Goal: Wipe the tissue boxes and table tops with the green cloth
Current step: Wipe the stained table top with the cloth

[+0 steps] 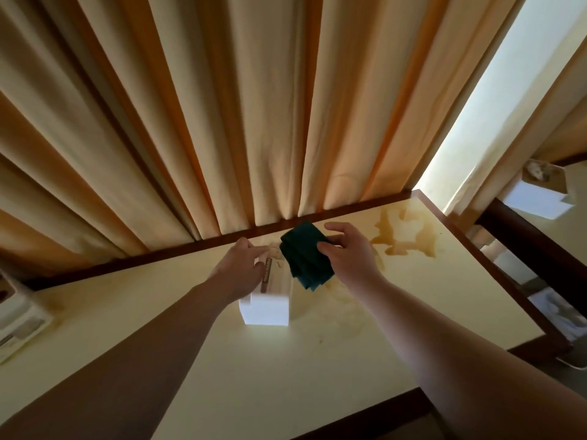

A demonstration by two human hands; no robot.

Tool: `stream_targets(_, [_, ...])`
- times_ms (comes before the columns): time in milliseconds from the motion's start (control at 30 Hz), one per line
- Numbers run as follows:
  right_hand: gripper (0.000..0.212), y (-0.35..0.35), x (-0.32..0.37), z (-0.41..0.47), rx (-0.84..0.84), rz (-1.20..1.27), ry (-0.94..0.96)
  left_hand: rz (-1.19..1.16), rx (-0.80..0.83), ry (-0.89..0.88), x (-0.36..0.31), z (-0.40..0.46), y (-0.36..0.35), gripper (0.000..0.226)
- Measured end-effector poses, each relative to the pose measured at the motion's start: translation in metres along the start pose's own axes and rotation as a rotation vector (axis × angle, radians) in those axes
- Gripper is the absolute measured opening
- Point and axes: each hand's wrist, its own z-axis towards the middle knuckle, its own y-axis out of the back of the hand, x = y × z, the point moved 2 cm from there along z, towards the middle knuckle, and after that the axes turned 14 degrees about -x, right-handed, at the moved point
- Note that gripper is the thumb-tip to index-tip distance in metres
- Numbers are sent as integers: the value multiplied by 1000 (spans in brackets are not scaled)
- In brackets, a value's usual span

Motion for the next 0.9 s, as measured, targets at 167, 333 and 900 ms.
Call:
stream_targets(167, [32,-43,0,-16,-10,-43,-25,-22,8,-33,15,-3,3,45])
stream_targets(333, [37,-65,-22,-34,71,-456,284,-84,58,-58,24,-8,3,68])
stream_targets(900, [61,-92,-67,-28,189,15,123,445,248,-316,-17,12,28,132])
